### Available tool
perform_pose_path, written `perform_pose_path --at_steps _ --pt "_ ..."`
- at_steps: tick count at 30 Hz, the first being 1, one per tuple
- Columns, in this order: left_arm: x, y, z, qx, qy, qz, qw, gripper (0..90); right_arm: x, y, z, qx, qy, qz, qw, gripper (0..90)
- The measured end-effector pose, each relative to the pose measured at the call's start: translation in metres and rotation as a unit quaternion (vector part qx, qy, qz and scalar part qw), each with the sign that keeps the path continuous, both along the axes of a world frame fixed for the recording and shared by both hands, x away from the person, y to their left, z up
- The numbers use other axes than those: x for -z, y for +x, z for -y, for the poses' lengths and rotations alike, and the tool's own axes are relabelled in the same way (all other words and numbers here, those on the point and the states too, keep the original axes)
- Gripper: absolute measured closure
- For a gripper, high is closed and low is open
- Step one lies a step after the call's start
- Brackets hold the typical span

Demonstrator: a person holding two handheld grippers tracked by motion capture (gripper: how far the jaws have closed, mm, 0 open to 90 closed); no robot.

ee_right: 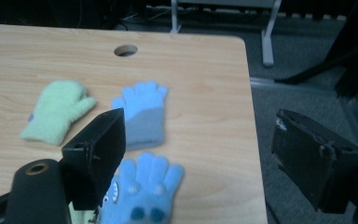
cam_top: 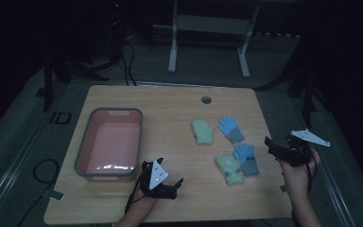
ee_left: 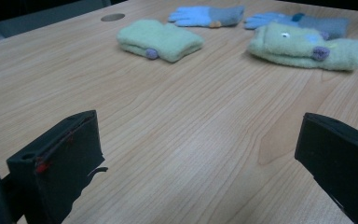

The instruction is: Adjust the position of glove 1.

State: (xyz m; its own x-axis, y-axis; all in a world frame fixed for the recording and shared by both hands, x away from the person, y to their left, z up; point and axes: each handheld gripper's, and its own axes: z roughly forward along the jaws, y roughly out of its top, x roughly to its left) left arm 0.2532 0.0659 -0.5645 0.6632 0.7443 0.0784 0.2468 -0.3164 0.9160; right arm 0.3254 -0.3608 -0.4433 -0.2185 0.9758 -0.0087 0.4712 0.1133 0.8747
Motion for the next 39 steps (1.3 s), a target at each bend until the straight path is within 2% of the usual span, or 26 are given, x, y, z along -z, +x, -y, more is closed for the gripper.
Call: perform_pose_path --at_steps 2,9,19,28,39 --pt "0.000 0.000 0.000 0.000 -0.001 0.000 1.0000 0.9 -0.004 0.002 -0.007 -0.009 -0.014 0.004 0.9999 17.5" --pt "0.000 0.000 0.000 0.000 0.000 0.000 1.0000 0.9 -0.010 0.016 -0.024 -0.044 -0.004 -0.021 0.9988 11.7" --pt "0.000 0.000 0.000 0.000 0.000 -0.001 1.0000 0.9 -0.007 0.033 -0.049 -0.077 -0.003 -0.024 0.9967 10.6" --pt "0.000 0.000 0.000 0.001 -0.001 -0.001 1.0000 0.9 0.000 0.053 -0.074 -0.123 -0.002 -0.051 0.9911 13.8" --pt "0.000 0.000 0.000 0.002 -0.002 -0.001 1.0000 0.9 0.010 0.077 -0.105 -0.145 -0.022 -0.078 0.9862 15.1"
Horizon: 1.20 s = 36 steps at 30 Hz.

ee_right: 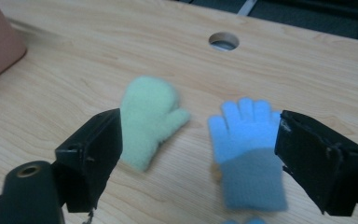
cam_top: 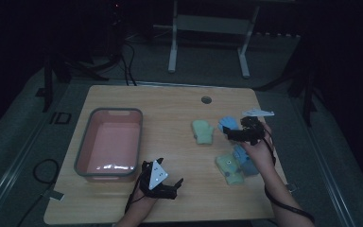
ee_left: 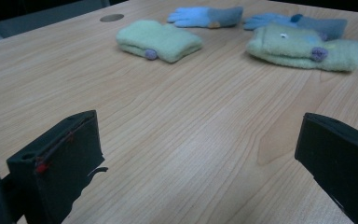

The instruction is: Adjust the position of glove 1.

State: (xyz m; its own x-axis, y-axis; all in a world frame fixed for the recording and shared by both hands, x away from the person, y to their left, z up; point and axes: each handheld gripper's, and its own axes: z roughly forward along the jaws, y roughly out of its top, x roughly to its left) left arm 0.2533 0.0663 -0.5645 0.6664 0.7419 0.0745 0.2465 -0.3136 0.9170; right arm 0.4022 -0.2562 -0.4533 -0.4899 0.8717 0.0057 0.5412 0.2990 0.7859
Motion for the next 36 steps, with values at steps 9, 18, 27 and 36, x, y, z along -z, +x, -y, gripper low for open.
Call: perform_pose_path --at_steps 9,18,27,36 --pt "0.000 0.000 0.000 0.001 0.000 0.001 1.0000 0.9 0.004 0.019 -0.020 -0.016 -0.001 -0.017 0.9997 20.0" --pt "0.000 0.000 0.000 0.002 0.000 0.001 1.0000 0.9 0.018 0.033 -0.037 -0.029 -0.013 -0.032 0.9990 29.0" --pt "0.000 0.000 0.000 0.004 -0.001 0.000 1.0000 0.9 0.038 0.048 -0.051 -0.047 -0.023 -0.067 0.9964 34.0" --pt "0.000 0.000 0.000 0.004 0.000 0.000 1.0000 0.9 0.059 0.064 -0.069 -0.056 -0.038 -0.083 0.9942 52.0"
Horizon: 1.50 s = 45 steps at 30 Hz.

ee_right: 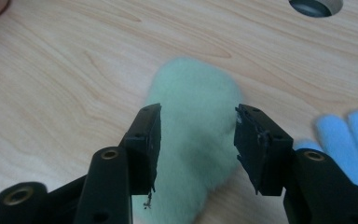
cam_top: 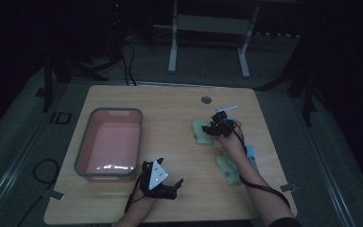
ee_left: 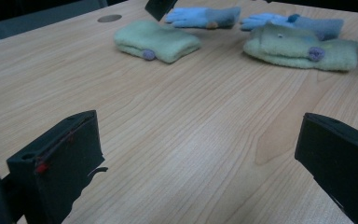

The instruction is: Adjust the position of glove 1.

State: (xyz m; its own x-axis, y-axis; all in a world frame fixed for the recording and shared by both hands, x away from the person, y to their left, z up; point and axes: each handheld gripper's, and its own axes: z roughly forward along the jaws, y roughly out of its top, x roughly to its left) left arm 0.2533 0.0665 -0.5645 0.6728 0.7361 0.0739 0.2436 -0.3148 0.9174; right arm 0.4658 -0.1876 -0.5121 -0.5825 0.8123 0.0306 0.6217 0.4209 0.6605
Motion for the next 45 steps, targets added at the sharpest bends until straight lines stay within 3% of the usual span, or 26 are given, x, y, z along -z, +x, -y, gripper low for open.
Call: perform_pose_path --at_steps 9,16,25,28,36,45 --pt "0.000 0.000 0.000 0.002 -0.001 -0.001 1.0000 0.9 0.014 0.012 -0.017 -0.019 -0.023 -0.006 0.9995 51.7" --pt "0.000 0.000 0.000 0.002 -0.001 -0.001 1.0000 0.9 0.025 0.017 -0.020 -0.011 -0.033 -0.006 0.9994 57.3" --pt "0.000 0.000 0.000 0.002 0.000 -0.001 1.0000 0.9 0.029 0.014 -0.023 0.008 -0.024 -0.005 0.9997 81.4" --pt "0.000 0.000 0.000 0.001 0.000 -0.001 1.0000 0.9 0.029 0.011 -0.025 0.021 -0.023 0.002 0.9995 84.8" --pt "0.000 0.000 0.000 0.000 -0.001 -0.001 1.0000 0.9 0.009 -0.005 -0.025 0.044 -0.010 0.010 0.9990 86.4" --pt "0.000 0.000 0.000 -0.002 0.000 0.000 1.0000 0.9 -0.028 -0.047 -0.027 0.049 0.012 0.032 0.9982 86.4"
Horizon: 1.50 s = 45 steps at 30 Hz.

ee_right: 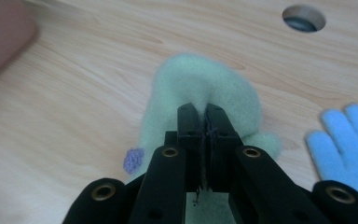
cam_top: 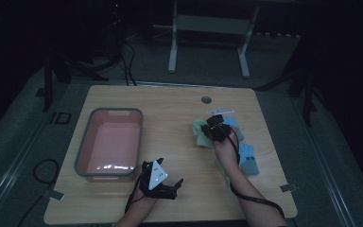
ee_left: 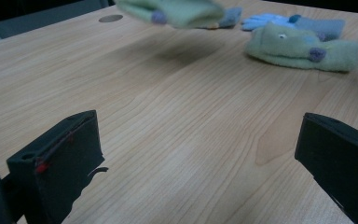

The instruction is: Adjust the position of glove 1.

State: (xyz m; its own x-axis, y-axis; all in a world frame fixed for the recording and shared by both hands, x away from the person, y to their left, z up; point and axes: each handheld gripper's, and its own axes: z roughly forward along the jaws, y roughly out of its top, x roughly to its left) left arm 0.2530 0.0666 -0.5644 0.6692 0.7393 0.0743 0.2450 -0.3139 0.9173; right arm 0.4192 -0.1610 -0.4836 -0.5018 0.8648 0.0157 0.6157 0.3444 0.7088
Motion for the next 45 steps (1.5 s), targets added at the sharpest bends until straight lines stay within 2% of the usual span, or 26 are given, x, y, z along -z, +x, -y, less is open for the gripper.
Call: perform_pose_path --at_steps 3,6,7,10,15,17,22,23,25,27,29,31,34,37,43,45 --pt "0.000 0.000 0.000 0.002 -0.002 -0.001 1.0000 0.9 -0.014 -0.021 -0.002 -0.001 0.007 0.014 0.9999 86.4" --pt "0.000 -0.001 0.000 0.004 0.000 0.002 1.0000 0.9 -0.023 -0.037 -0.002 -0.002 0.027 0.017 0.9995 86.4" --pt "0.000 -0.001 0.000 0.004 0.000 0.002 1.0000 0.9 -0.023 -0.037 -0.002 -0.002 0.027 0.017 0.9995 86.4" --pt "0.000 -0.001 0.000 0.002 0.002 0.003 1.0000 0.9 -0.029 -0.054 -0.004 -0.004 0.035 0.022 0.9991 86.4" --pt "0.000 -0.001 0.000 0.002 0.001 0.002 1.0000 0.9 -0.029 -0.077 -0.003 -0.002 0.031 0.029 0.9991 86.4" --pt "0.000 -0.001 0.001 0.002 0.002 0.002 1.0000 0.9 -0.027 -0.084 0.000 0.003 0.043 0.024 0.9988 86.4" --pt "0.000 0.000 0.001 0.001 0.001 0.002 1.0000 0.9 -0.012 -0.104 0.000 0.007 0.049 0.013 0.9987 86.4" --pt "0.000 -0.001 0.001 0.002 0.002 0.003 1.0000 0.9 -0.007 -0.106 0.001 0.006 0.054 0.004 0.9985 86.4" --pt "0.000 -0.001 0.001 0.002 0.003 0.004 1.0000 0.9 0.002 -0.110 0.000 0.011 0.042 -0.003 0.9990 86.4" --pt "0.000 -0.001 0.001 0.003 0.005 0.005 1.0000 0.9 0.012 -0.113 0.001 0.016 0.048 -0.013 0.9986 86.4" --pt "0.000 -0.001 0.001 0.002 0.004 0.004 1.0000 0.9 0.021 -0.117 0.000 0.021 0.044 -0.017 0.9987 86.4" --pt "0.000 -0.001 0.001 0.002 0.004 0.003 1.0000 0.9 0.031 -0.120 -0.001 0.026 0.050 -0.031 0.9980 86.3" --pt "0.000 -0.001 0.001 0.003 0.005 0.004 1.0000 0.9 0.045 -0.120 -0.005 0.027 0.042 -0.049 0.9975 85.6" --pt "0.000 -0.001 0.001 0.004 0.006 0.005 1.0000 0.9 0.058 -0.118 -0.009 0.027 0.036 -0.060 0.9972 79.9" --pt "0.000 -0.001 0.001 0.005 0.006 0.005 1.0000 0.9 0.062 -0.119 -0.012 0.026 0.037 -0.047 0.9979 72.8" --pt "0.000 -0.001 0.001 0.006 0.006 0.005 1.0000 0.9 0.061 -0.120 -0.013 0.017 0.029 -0.036 0.9988 65.9"
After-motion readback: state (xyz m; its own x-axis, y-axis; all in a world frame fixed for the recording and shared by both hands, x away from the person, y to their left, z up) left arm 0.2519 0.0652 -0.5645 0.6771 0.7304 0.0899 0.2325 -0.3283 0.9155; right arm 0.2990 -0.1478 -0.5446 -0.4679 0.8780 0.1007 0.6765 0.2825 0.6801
